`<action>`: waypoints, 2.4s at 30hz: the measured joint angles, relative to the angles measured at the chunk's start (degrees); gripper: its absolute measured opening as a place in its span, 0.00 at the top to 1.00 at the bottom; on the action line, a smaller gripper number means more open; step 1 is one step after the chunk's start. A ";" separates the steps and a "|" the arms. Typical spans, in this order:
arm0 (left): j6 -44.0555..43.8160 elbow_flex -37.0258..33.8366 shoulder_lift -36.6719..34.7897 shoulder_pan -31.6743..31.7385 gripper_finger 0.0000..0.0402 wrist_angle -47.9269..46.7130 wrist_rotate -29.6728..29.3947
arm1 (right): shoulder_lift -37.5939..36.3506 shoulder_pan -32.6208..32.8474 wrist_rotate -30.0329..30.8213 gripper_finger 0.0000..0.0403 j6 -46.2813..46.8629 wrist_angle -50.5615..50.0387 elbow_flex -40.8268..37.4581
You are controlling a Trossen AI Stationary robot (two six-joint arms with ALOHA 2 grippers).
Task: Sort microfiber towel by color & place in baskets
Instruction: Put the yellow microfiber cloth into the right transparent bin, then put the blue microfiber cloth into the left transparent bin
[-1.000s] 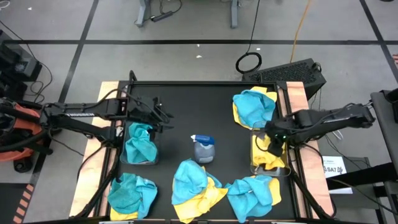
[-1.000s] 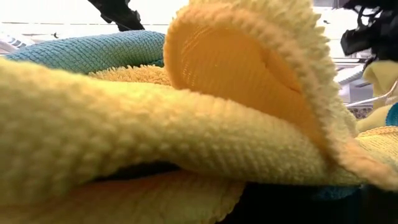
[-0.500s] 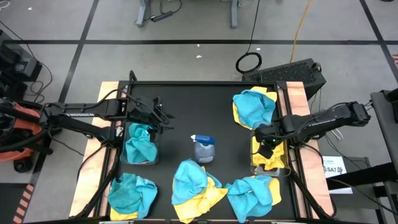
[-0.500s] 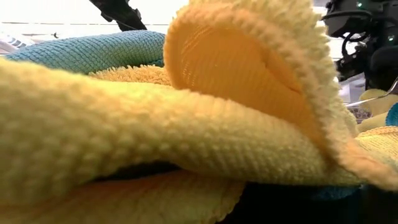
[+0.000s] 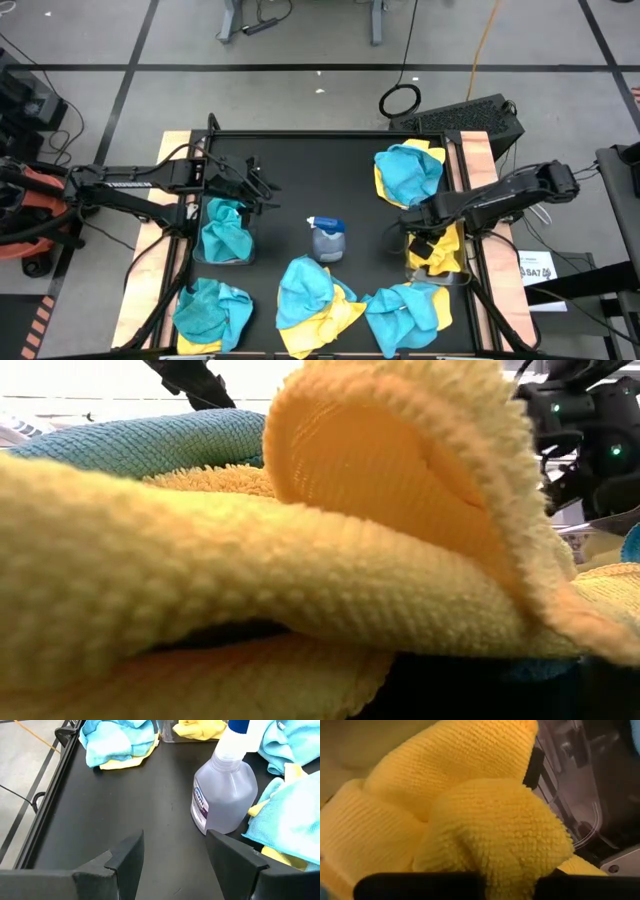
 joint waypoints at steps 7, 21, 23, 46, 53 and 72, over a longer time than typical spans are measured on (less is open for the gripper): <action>-0.03 0.02 0.00 0.00 0.45 -0.07 0.00 | 3.47 -0.04 -0.17 0.77 -1.97 0.46 0.17; -0.05 0.04 0.00 0.00 0.45 -0.14 0.00 | -3.35 -0.02 -1.36 0.50 -1.31 -6.49 4.16; -0.06 0.04 0.00 0.00 0.45 -0.14 0.00 | -4.43 -0.02 -1.33 0.48 -1.35 -7.81 5.89; -2.07 0.04 0.00 -0.21 0.45 -0.12 3.25 | -16.79 0.32 0.50 0.46 -5.88 -7.49 19.32; -3.43 0.04 0.00 -3.67 0.45 -0.12 6.39 | -19.46 3.02 0.39 0.46 -9.54 0.21 19.32; -15.00 -5.16 0.50 -17.37 0.45 4.16 7.10 | -20.59 10.64 2.14 0.46 -10.23 5.08 19.32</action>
